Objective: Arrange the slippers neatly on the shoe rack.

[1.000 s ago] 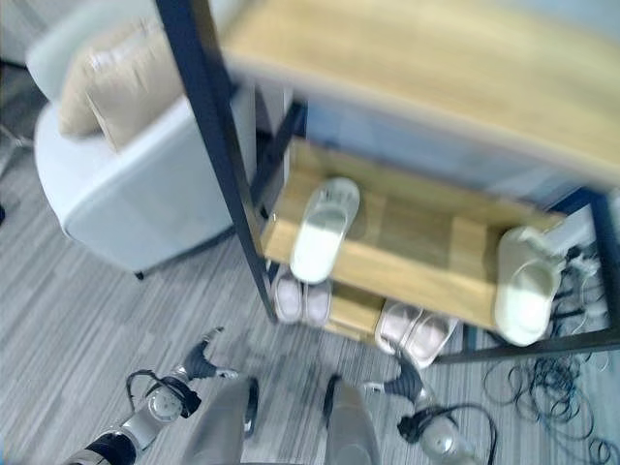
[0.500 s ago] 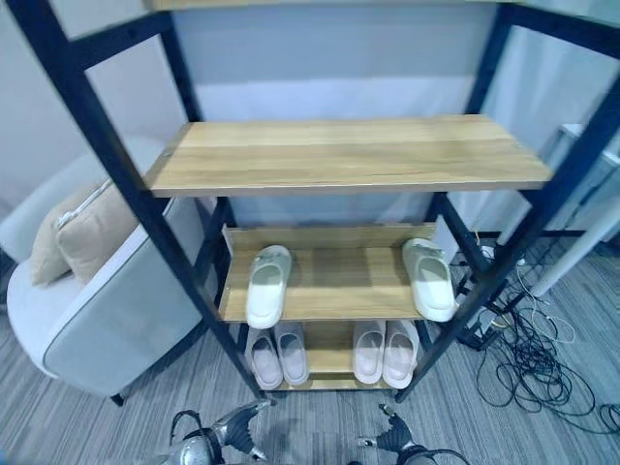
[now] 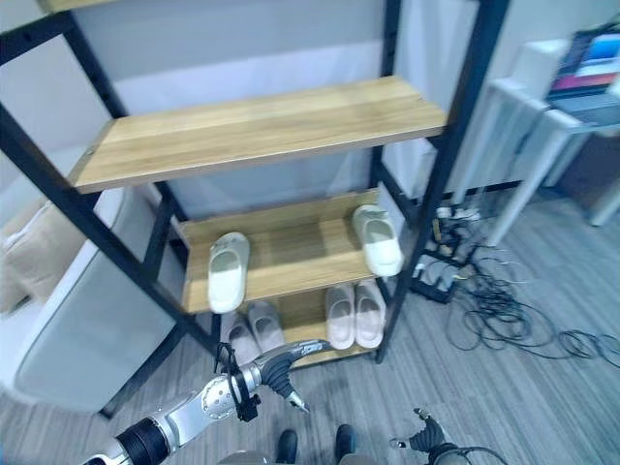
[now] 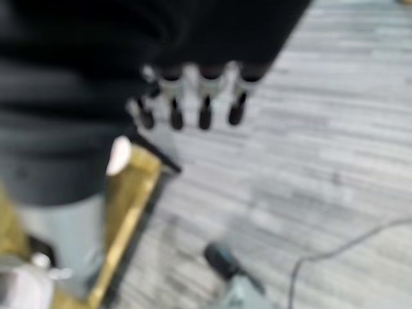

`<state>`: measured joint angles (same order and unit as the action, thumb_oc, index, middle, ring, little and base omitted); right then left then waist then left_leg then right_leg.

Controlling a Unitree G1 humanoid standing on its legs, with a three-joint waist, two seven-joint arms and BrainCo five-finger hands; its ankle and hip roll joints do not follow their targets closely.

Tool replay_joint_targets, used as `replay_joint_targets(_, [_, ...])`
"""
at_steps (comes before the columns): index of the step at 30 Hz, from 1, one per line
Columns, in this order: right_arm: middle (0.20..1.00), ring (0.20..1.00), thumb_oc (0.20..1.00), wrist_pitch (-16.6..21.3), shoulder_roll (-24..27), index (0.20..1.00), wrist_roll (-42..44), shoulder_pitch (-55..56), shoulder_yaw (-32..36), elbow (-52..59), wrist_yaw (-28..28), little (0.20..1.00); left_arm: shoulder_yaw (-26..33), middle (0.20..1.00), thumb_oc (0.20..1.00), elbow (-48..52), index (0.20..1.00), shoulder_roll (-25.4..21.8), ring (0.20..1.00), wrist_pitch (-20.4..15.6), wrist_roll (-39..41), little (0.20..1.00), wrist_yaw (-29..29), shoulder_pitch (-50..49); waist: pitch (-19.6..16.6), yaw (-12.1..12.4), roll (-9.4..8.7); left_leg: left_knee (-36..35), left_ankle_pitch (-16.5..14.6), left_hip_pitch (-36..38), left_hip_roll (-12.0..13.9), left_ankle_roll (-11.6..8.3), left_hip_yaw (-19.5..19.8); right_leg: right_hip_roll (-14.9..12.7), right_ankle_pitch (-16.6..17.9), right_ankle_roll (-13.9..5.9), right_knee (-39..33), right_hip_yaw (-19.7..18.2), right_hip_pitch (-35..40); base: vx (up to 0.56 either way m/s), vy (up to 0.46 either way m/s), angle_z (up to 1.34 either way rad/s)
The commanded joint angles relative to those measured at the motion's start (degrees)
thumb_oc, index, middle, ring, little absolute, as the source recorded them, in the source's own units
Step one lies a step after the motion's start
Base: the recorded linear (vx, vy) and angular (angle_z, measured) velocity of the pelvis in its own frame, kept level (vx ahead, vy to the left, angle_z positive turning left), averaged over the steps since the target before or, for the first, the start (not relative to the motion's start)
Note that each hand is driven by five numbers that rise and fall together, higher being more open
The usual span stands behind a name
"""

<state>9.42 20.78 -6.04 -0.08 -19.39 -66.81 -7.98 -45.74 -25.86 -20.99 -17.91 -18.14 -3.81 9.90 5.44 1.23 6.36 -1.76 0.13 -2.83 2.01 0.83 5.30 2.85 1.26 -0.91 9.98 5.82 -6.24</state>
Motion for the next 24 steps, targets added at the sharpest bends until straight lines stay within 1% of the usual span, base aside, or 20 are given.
replay_joint_targets(1, [1.000, 1.000, 1.000, -0.2, -0.1, 1.000, -4.1, -0.1, -1.7, 2.2, -1.5, 1.000, 1.0, 1.000, 1.000, 0.5, 1.000, -0.2, 1.000, -1.0, 2.7, 1.000, -0.3, -0.8, 0.5, 0.8, -3.65, 0.6, 0.3, 1.2, -3.0, -0.95, -3.4, -6.6, -5.7, -5.42, -3.6, 1.0, 7.1, 0.00, -0.070, -0.76])
replay_joint_targets(2, [1.000, 1.000, 1.000, -0.2, -0.9, 1.000, -3.0, 0.0, -0.9, 2.0, -1.3, 1.000, 0.8, 1.000, 1.000, -0.3, 1.000, -0.3, 1.000, -0.7, 2.4, 1.000, 0.5, 0.2, 0.8, 0.5, -3.45, 0.6, 0.4, 1.7, -2.5, -0.85, -2.6, -7.6, -5.1, -6.12, -2.1, -1.2, 5.7, 0.01, -0.146, -0.76])
replay_joint_targets(3, [1.000, 1.000, 1.000, -0.8, -1.2, 1.000, -2.0, 0.2, -0.9, 1.1, -1.0, 1.000, 0.6, 1.000, 1.000, -1.6, 1.000, 0.1, 1.000, -0.6, 2.5, 1.000, 0.8, 1.0, 0.8, 0.1, -3.35, 0.4, 0.0, 2.0, -2.0, -0.96, -2.3, -9.1, -3.8, -6.49, -3.7, -3.0, 5.4, 0.01, -0.146, -0.15])
replay_joint_targets(4, [1.000, 1.000, 1.000, -0.8, -1.2, 1.000, -2.0, 0.1, -0.9, 1.1, -1.0, 1.000, 0.6, 1.000, 1.000, -1.7, 1.000, 0.2, 1.000, -0.6, 2.5, 1.000, 0.8, 1.0, 0.8, 0.2, -3.32, 0.5, -0.1, 2.0, -2.0, -0.95, -2.4, -9.0, -3.7, -6.50, -3.9, -3.1, 5.5, 0.07, -0.243, 0.03])
replay_joint_targets(5, [1.000, 1.000, 1.000, -0.9, -1.8, 1.000, -2.2, 1.6, -0.9, 0.7, -0.2, 1.000, 1.9, 1.000, 1.000, -1.3, 1.000, -0.2, 1.000, -0.3, 4.3, 1.000, 1.1, 0.6, -0.2, 0.0, -4.19, 0.7, -0.8, 2.6, -1.9, -1.34, -2.1, -10.3, -2.6, -6.40, -7.8, -1.8, 7.2, 0.10, -0.188, 0.12])
replay_joint_targets(8, [1.000, 1.000, 1.000, -1.0, -2.1, 1.000, -2.6, 2.7, -0.9, -0.5, -0.3, 1.000, 3.2, 1.000, 1.000, 0.6, 1.000, -1.0, 1.000, -0.5, 4.3, 1.000, 1.8, -0.1, -1.6, 0.1, -4.53, -0.3, -0.4, 3.8, -1.4, -2.02, -1.9, -9.7, -2.0, -6.44, -12.0, -0.2, 9.7, 0.11, -0.166, 0.25])
replay_joint_targets(10, [1.000, 1.000, 1.000, -0.8, -2.2, 1.000, -2.9, 3.6, -0.9, -0.4, -0.1, 1.000, 5.4, 1.000, 1.000, 3.5, 1.000, -2.4, 1.000, -0.5, 5.1, 1.000, 2.6, -0.6, -2.0, 0.2, -4.60, -1.3, 0.2, 4.3, -0.9, -2.56, -1.7, -9.3, -2.0, -6.34, -13.6, 0.8, 11.0, 0.05, -0.113, 0.05])
replay_joint_targets(12, [1.000, 1.000, 1.000, -0.8, -2.2, 1.000, -2.8, 3.8, -0.7, -0.4, -0.1, 1.000, 6.2, 1.000, 1.000, 4.3, 1.000, -2.8, 1.000, -0.6, 5.1, 1.000, 3.3, -0.5, -2.1, 0.2, -4.59, -1.7, 0.5, 4.5, -0.8, -2.75, -1.5, -9.0, -2.1, -6.24, -13.9, 1.1, 11.4, 0.03, -0.103, 0.01])
replay_joint_targets(13, [1.000, 1.000, 1.000, -0.9, -1.9, 1.000, -2.5, 4.2, 0.3, -0.8, -0.2, 1.000, 9.4, 1.000, 1.000, 6.8, 1.000, -4.1, 1.000, -0.3, 5.4, 1.000, 5.2, -0.3, -2.5, 0.1, -4.57, -2.8, 1.3, 5.0, -0.5, -3.28, -0.8, -8.3, -2.5, -5.85, -14.6, 1.8, 12.3, 0.05, -0.152, 0.07])
replay_joint_targets(15, [1.000, 1.000, 1.000, -0.9, -1.8, 1.000, -2.1, 4.1, 0.9, -0.8, -0.4, 1.000, 11.7, 1.000, 1.000, 9.5, 1.000, -5.1, 1.000, -0.1, 6.0, 1.000, 6.2, -0.1, -2.7, 0.0, -4.40, -3.0, 1.7, 5.2, -0.2, -3.51, -0.4, -7.9, -2.8, -5.62, -14.6, 2.2, 12.6, 0.04, -0.101, 0.19])
replay_joint_targets(16, [1.000, 1.000, 1.000, -0.9, -1.8, 1.000, -2.1, 4.1, 0.9, -0.8, -0.4, 1.000, 11.8, 1.000, 1.000, 9.6, 1.000, -5.2, 1.000, -0.1, 6.0, 1.000, 6.2, -0.1, -2.7, 0.0, -4.41, -3.1, 1.7, 5.2, -0.2, -3.52, -0.4, -7.9, -2.8, -5.61, -14.6, 2.2, 12.7, 0.02, -0.070, 0.14])
replay_joint_targets(17, [1.000, 1.000, 1.000, -1.0, -1.6, 1.000, -1.6, 4.1, 1.7, -0.8, -0.2, 1.000, 14.3, 1.000, 1.000, 13.1, 1.000, -6.4, 1.000, -0.1, 7.6, 1.000, 6.9, 0.3, -2.9, 0.0, -4.23, -3.2, 2.1, 5.1, -0.1, -3.70, -0.2, -7.7, -2.9, -5.45, -14.6, 2.5, 12.8, 0.01, -0.043, 0.03])
replay_joint_targets(18, [1.000, 1.000, 1.000, -1.0, -1.6, 1.000, -1.6, 4.1, 1.6, -0.7, -0.2, 1.000, 14.4, 1.000, 1.000, 13.3, 1.000, -6.5, 1.000, 0.1, 7.7, 1.000, 6.8, 0.2, -2.9, -0.1, -4.24, -3.2, 2.1, 5.1, -0.1, -3.70, -0.1, -7.7, -2.9, -5.45, -14.6, 2.5, 12.8, 0.02, -0.071, 0.01])
replay_joint_targets(19, [1.000, 1.000, 1.000, -1.2, -1.3, 1.000, -1.2, 4.3, 2.4, -0.8, -0.1, 1.000, 17.0, 1.000, 1.000, 17.4, 1.000, -7.5, 1.000, 0.0, 9.7, 1.000, 7.0, -0.1, -3.0, -0.1, -4.03, -3.2, 2.2, 5.0, 0.0, -3.82, 0.1, -7.5, -3.0, -5.30, -14.7, 2.6, 12.9, 0.00, 0.000, 0.00])
replay_joint_targets(20, [1.000, 1.000, 1.000, -1.2, -1.3, 1.000, -1.2, 4.3, 2.4, -0.8, -0.1, 1.000, 17.1, 1.000, 1.000, 17.6, 1.000, -7.6, 1.000, 0.1, 9.7, 1.000, 6.9, -0.2, -3.1, -0.1, -4.04, -3.2, 2.2, 5.0, 0.0, -3.83, 0.1, -7.5, -3.0, -5.30, -14.7, 2.6, 12.9, 0.03, -0.044, 0.01])
replay_joint_targets(23, [1.000, 1.000, 1.000, -1.3, -1.4, 1.000, -1.1, 4.7, 3.0, -0.7, 0.3, 1.000, 20.3, 1.000, 1.000, 22.3, 1.000, -8.5, 1.000, 0.2, 10.8, 1.000, 7.2, -0.6, -3.4, -0.1, -3.76, -3.2, 2.2, 5.2, 0.1, -4.06, 0.1, -7.3, -3.2, -5.15, -14.9, 2.8, 13.1, 0.05, -0.030, 0.01])
replay_joint_targets(24, [1.000, 1.000, 1.000, -1.4, -1.5, 1.000, -1.0, 4.7, 3.0, -0.6, 0.6, 1.000, 21.7, 1.000, 1.000, 22.8, 1.000, -8.5, 1.000, 0.6, 10.3, 1.000, 8.2, 0.2, -3.5, -0.2, -3.65, -3.2, 2.3, 5.3, 0.2, -4.16, 0.1, -7.1, -3.3, -5.04, -15.0, 2.8, 13.2, 0.07, -0.028, 0.01])
